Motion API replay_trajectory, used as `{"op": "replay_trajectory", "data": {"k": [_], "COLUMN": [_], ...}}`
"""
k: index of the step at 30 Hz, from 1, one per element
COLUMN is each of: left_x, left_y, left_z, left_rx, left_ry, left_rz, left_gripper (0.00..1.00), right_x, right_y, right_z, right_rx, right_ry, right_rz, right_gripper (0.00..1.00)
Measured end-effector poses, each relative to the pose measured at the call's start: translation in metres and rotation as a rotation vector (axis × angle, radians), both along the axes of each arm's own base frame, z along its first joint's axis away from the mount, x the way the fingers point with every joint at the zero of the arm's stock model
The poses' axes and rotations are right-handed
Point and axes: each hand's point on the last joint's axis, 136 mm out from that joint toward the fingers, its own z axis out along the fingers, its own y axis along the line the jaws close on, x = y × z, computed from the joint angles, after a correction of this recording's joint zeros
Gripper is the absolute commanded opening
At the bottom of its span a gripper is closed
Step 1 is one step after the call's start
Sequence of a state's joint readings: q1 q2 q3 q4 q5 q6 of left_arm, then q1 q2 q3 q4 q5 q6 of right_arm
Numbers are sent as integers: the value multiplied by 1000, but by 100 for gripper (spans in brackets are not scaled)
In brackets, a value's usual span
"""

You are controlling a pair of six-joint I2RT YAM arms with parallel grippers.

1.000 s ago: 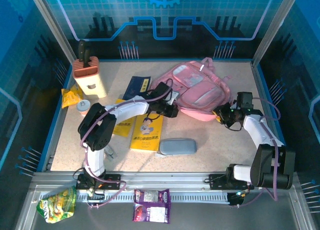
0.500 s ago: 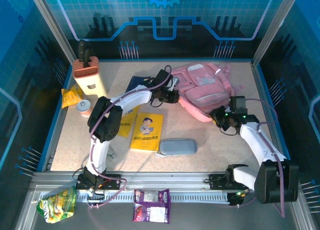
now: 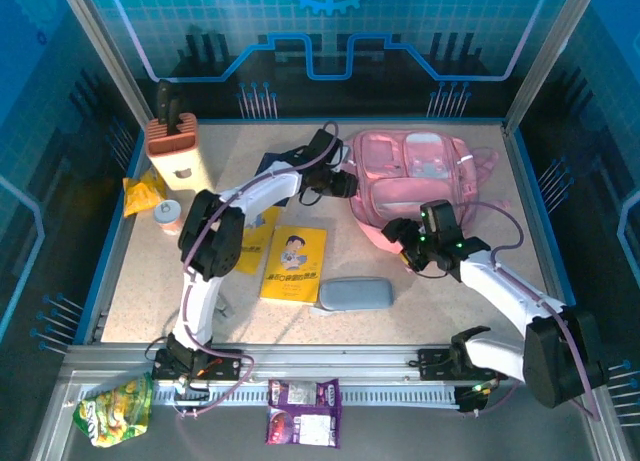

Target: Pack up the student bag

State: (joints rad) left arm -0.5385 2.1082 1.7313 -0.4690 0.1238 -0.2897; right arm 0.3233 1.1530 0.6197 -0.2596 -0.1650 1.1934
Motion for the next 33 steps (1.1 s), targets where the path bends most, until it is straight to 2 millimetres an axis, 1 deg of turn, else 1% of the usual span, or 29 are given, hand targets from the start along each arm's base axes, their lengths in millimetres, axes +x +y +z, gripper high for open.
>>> {"op": "replay_trajectory", "data": {"k": [2,7,9,11,13,16,18,20,22,24,26,31,33], "left_x": [-13,-46,-62,-81,-101,-133,-154,-174,-189,-201,-212,-237,-244], "left_y": [8,26,35,45,56,74,86,99,110,120,130,151,157], "left_z": [14,51,56,55,51,41,36,32,29,24,15,-19,-31], "left_rx": [-15,-88,-110,-123,-126,-119,-111,-101,-92,-83,-78,-60,-52], "left_ry": [-2,-29,-20,-2,28,70,95,114,130,139,159,246,274], "left_rz": [14,63,83,102,115,128,142,153,170,190,219,300,325], "left_gripper": [57,65,70,75,78,85,89,91,93,94,95,93,90], "right_x": [-5,-18,-22,-27,-33,-46,-53,-61,-68,-72,-72,-67,-65], "right_y": [4,12,15,19,27,49,62,75,88,102,119,151,161], "right_z": [4,20,21,22,25,26,23,16,9,6,3,-2,-5], "right_rx": [-8,-37,-58,-87,-114,-136,-142,-161,-184,-204,-225,-258,-263], "right_ry": [-15,-72,-81,-85,-101,-134,-142,-135,-125,-117,-111,-105,-98], "right_rz": [35,127,169,223,284,401,470,542,610,673,727,794,808], "right_gripper": [84,97,100,99,98,97,96,96,95,95,92,82,76]}}
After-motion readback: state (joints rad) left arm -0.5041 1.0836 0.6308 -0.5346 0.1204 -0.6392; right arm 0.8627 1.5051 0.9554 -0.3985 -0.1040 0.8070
